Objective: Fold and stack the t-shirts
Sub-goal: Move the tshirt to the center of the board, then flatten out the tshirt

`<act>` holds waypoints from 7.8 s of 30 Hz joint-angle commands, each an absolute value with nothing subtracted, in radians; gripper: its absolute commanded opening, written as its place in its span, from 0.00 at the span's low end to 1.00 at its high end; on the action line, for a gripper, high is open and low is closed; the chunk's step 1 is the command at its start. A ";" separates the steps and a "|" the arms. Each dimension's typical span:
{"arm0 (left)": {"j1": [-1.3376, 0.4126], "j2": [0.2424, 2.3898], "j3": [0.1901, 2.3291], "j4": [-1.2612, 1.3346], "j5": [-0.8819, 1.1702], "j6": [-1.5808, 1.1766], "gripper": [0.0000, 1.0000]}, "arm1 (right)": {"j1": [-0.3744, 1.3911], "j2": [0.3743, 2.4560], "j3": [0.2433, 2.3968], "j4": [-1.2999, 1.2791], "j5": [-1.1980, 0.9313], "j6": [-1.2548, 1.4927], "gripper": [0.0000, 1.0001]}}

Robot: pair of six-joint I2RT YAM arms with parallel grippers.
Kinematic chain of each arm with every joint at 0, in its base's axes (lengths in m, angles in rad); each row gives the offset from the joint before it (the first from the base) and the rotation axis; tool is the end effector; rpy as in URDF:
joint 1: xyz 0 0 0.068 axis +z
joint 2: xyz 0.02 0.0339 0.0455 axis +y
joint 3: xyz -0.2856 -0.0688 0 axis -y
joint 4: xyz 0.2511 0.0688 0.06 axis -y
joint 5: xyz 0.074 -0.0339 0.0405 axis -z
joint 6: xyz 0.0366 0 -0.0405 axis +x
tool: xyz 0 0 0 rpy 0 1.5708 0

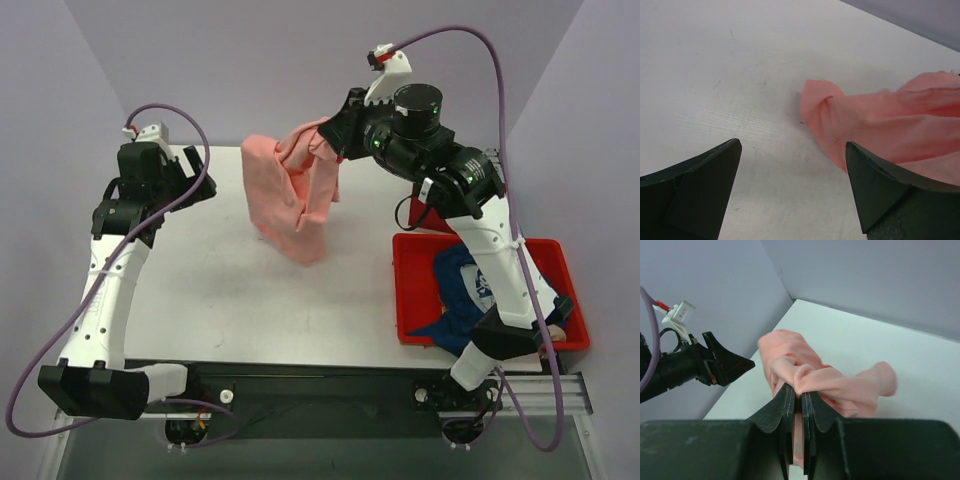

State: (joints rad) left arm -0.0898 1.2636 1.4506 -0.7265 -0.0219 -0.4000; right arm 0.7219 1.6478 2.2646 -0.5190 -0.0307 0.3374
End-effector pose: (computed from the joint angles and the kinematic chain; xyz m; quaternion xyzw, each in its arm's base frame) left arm 0.2631 -0.0229 0.4346 -0.1397 0.8586 -0.1103 0.4807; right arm 0.2410 0.2137 0.6032 -0.1395 0.6571 0.3831 0.6340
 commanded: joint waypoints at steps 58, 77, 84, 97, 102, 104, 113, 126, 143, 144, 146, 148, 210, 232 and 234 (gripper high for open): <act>-0.040 1.463 0.724 -0.354 0.126 -0.644 0.42 | 0.609 1.526 1.051 -0.509 -0.181 0.376 0.68; -0.026 1.420 0.998 -0.479 0.029 -0.506 0.00 | 0.755 1.531 0.940 -0.554 -0.163 0.311 0.58; -0.028 1.427 1.037 -0.503 0.035 -0.480 0.00 | 0.778 1.652 0.942 -0.551 -0.132 0.318 0.48; -0.005 1.420 1.132 -0.543 -0.063 -0.399 0.00 | 0.766 1.687 1.008 -0.613 -0.056 0.298 0.00; 0.041 1.436 1.304 -0.564 -0.217 -0.319 0.00 | 0.648 1.614 1.251 -0.773 -0.003 0.249 0.00; 0.054 1.440 1.386 -0.558 -0.261 -0.299 0.00 | 0.606 1.597 1.408 -0.827 0.027 0.215 0.00; 0.089 1.372 1.611 -0.430 -0.414 -0.192 0.00 | 0.531 1.647 2.026 -0.937 0.216 0.058 0.00; 0.117 1.138 1.793 -0.137 -0.517 -0.005 0.00 | 0.568 1.388 2.181 -0.562 0.272 -0.086 0.00; -0.227 1.182 1.224 -0.232 0.076 -0.339 0.25 | 0.540 1.352 1.685 -0.523 0.321 0.029 0.00; -0.265 1.204 1.195 -0.212 0.106 -0.365 0.34 | 0.537 1.344 1.658 -0.523 0.327 0.043 0.00; -0.366 1.286 1.144 -0.129 0.214 -0.406 0.43 | 0.525 1.316 1.620 -0.523 0.333 0.083 0.00; -0.461 1.354 1.144 -0.071 0.321 -0.452 0.50 | 0.517 1.293 1.572 -0.525 0.337 0.116 0.00; -0.403 1.643 1.205 -0.618 -0.034 -0.316 0.63 | 0.640 1.400 1.342 -0.474 0.155 0.408 0.00; -0.551 1.724 1.117 -0.722 -0.064 -0.442 0.50 | 0.615 1.396 1.290 -0.477 0.121 0.446 0.00; -0.551 1.721 1.114 -0.730 -0.097 -0.445 0.49 | 0.612 1.394 1.287 -0.476 0.120 0.446 0.00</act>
